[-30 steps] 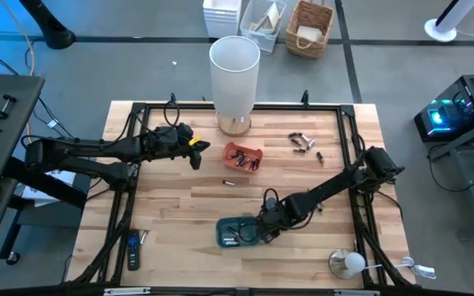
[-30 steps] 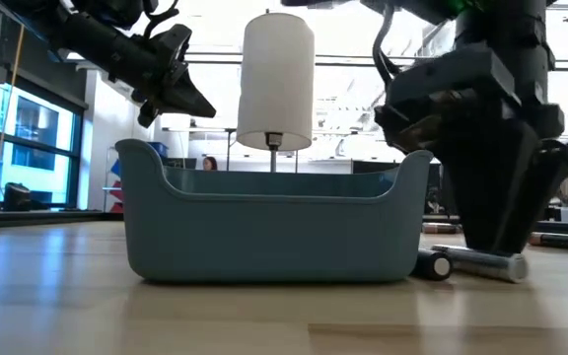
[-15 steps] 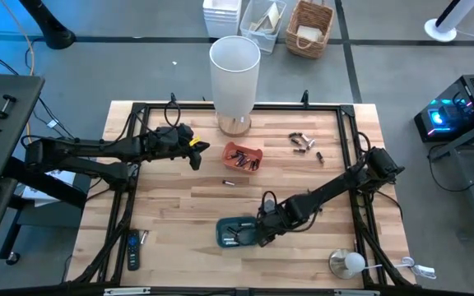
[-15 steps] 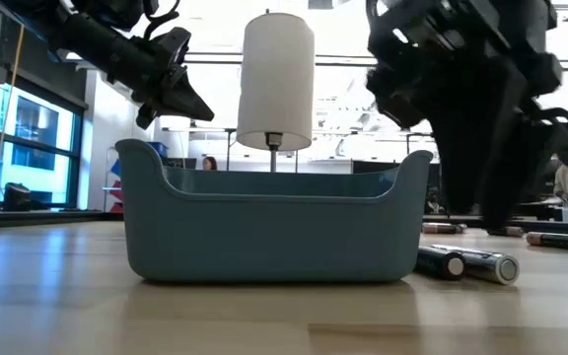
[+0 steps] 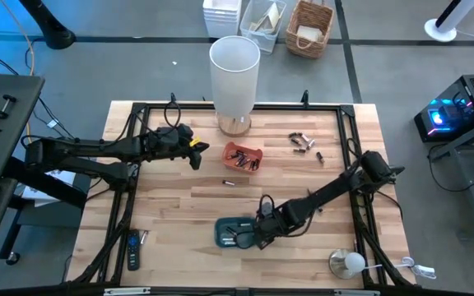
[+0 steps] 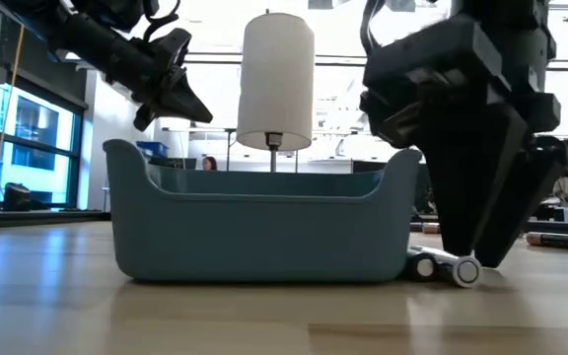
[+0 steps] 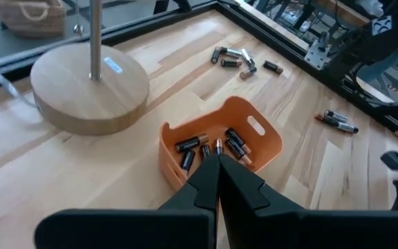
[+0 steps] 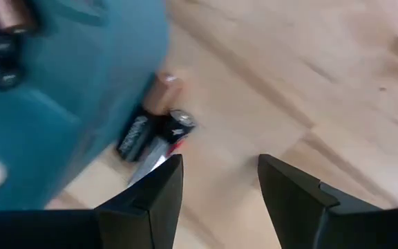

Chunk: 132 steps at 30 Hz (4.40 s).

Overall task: Sort batteries
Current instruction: Put the silver battery into the blue bin

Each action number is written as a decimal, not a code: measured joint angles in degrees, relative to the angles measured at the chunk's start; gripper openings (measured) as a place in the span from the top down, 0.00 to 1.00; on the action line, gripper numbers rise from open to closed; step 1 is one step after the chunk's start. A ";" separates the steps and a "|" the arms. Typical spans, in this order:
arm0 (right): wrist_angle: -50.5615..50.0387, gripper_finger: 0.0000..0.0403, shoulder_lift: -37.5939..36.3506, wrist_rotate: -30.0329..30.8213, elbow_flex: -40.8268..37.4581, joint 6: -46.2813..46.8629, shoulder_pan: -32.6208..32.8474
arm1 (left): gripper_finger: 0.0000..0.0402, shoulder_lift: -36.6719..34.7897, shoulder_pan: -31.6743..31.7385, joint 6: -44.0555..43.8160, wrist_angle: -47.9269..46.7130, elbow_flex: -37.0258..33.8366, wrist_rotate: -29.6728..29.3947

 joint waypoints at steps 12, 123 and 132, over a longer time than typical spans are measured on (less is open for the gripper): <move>7.97 0.54 0.07 0.74 -0.09 0.21 2.15 | 1.00 0.00 -0.09 -7.69 -4.18 0.00 -0.31; 7.46 0.96 3.35 6.96 9.63 -10.73 4.96 | 1.00 0.03 -9.11 -4.71 -12.05 0.02 -3.26; 4.01 0.61 3.87 3.60 9.66 -6.37 2.92 | 1.00 0.03 -9.14 -4.73 -12.09 0.02 -3.23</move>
